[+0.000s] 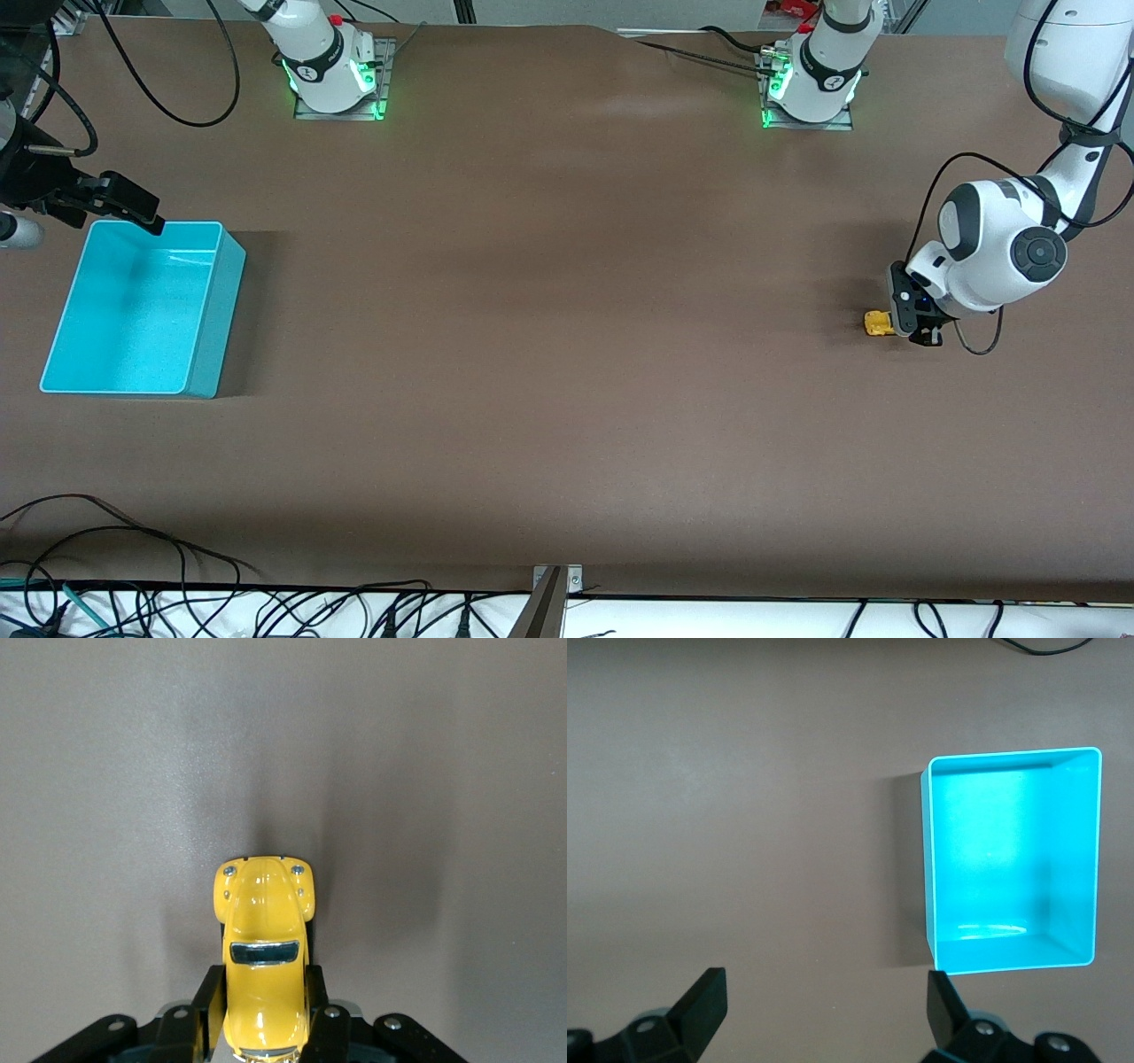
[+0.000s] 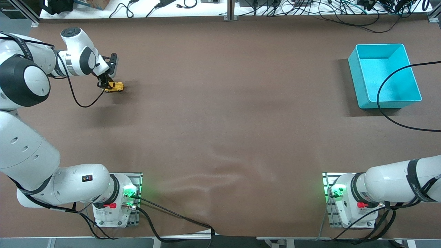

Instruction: Wind up and store yellow beetle car

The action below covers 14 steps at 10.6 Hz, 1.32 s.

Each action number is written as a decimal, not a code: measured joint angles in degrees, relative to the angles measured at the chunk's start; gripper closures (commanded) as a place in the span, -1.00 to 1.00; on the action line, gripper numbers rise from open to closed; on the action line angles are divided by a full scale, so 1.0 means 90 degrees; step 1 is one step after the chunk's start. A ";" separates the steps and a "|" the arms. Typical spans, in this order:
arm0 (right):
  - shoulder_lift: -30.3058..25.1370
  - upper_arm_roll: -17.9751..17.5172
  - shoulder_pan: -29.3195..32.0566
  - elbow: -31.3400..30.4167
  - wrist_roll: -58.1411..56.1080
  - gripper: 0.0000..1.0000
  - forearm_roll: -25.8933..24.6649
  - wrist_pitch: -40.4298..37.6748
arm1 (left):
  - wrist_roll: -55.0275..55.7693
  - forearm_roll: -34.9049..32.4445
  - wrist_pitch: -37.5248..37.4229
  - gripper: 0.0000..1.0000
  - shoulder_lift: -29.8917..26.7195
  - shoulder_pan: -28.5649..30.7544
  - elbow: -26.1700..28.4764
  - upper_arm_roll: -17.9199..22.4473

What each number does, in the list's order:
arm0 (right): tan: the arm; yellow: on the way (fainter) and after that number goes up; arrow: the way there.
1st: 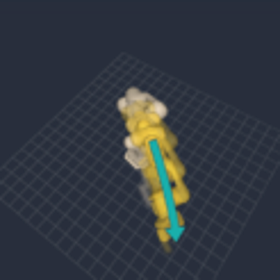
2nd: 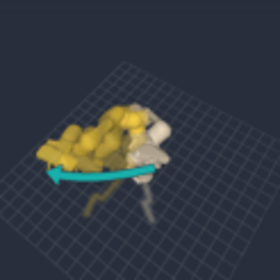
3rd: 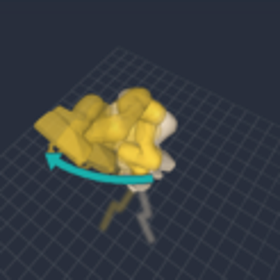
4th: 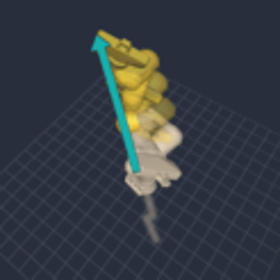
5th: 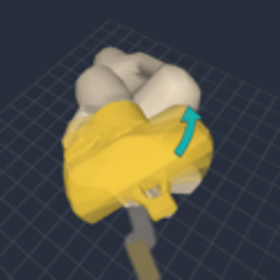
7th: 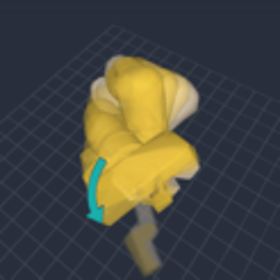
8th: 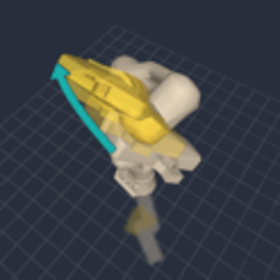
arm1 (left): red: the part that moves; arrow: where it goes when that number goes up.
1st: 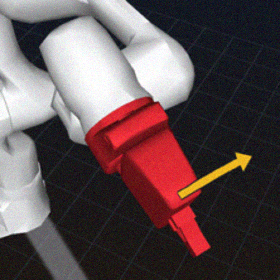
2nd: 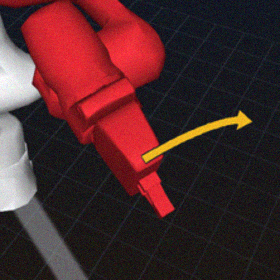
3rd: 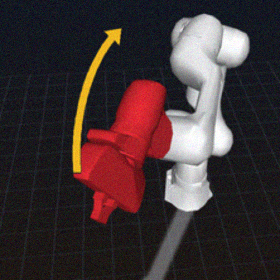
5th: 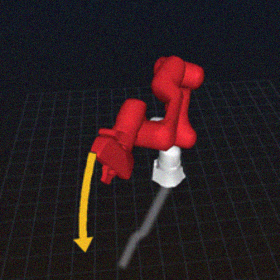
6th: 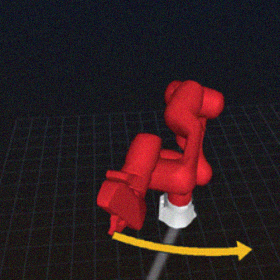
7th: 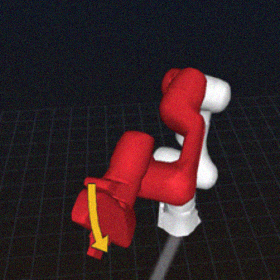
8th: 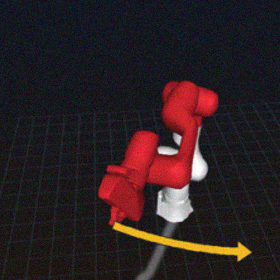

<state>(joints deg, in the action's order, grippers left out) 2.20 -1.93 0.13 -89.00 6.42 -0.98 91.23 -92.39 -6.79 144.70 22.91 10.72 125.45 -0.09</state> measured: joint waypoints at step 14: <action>-0.0001 0.0000 0.0000 0.0000 0.0000 -1.00 0.0000 0.0000 | 0.0042 0.0531 -0.1283 -1.00 0.0096 -0.0004 -0.0717 -0.0017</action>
<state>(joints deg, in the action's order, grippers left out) 2.19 -1.93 0.14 -88.99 6.42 -0.98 91.23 -92.01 -2.02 133.15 23.78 10.68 119.00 -0.24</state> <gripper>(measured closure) 0.000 0.000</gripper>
